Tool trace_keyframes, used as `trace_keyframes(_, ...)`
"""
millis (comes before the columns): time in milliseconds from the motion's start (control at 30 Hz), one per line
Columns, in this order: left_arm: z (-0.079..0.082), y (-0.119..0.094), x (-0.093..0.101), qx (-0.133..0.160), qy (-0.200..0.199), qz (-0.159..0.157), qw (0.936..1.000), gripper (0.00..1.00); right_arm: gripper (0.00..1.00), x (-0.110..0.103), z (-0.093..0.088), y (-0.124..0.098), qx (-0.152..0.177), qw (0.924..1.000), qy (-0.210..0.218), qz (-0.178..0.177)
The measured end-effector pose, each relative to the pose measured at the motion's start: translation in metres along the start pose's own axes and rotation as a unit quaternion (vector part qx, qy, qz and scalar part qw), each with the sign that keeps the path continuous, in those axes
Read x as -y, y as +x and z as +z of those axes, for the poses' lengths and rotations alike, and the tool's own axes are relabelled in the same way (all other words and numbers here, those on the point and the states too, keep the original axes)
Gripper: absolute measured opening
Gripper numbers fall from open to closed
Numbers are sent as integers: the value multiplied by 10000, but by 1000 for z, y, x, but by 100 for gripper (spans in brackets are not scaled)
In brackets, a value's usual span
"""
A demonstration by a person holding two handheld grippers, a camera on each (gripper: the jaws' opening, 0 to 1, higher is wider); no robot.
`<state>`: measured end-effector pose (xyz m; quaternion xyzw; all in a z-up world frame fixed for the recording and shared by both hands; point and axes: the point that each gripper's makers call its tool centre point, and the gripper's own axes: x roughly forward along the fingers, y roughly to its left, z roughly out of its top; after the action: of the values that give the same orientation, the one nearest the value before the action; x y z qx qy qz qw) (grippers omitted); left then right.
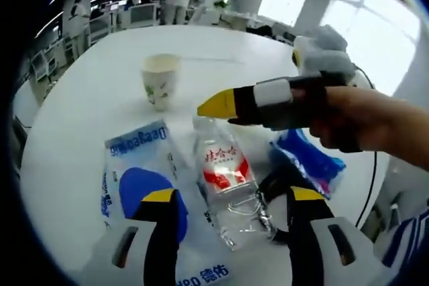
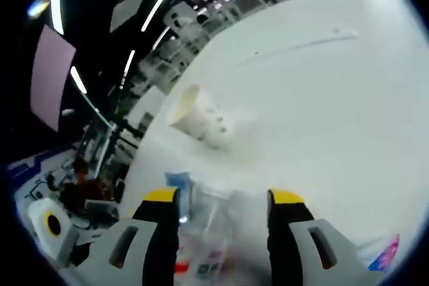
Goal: Arrange the tabletop items into an orderly group along one side of the table until the central work area is clear of visible clutter.
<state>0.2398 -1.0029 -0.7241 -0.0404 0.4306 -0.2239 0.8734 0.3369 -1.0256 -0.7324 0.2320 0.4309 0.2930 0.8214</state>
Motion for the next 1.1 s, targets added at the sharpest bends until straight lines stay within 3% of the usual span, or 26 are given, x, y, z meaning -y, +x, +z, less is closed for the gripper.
trace_keyframes(333,-8,6,0,-135,-193,17,9997,52,44,3,-1,5,-106,9998,120,74)
trace_keyframes(533,-12,10,2,-280,-251,13,9993,52,41,-3,-2,10,-159,9995,206,196)
trace_keyframes(767,-20,18,3,-554,105,5,9984,50,35,-1,-2,14,-143,9987,371,313)
trace_keyframes(1067,-21,26,4,-646,-41,-75,9979,51,26,-8,-11,21,-329,9968,509,518)
trace_keyframes(1100,-20,26,4,-681,-5,-108,9976,50,24,-14,-10,23,-277,9949,717,657)
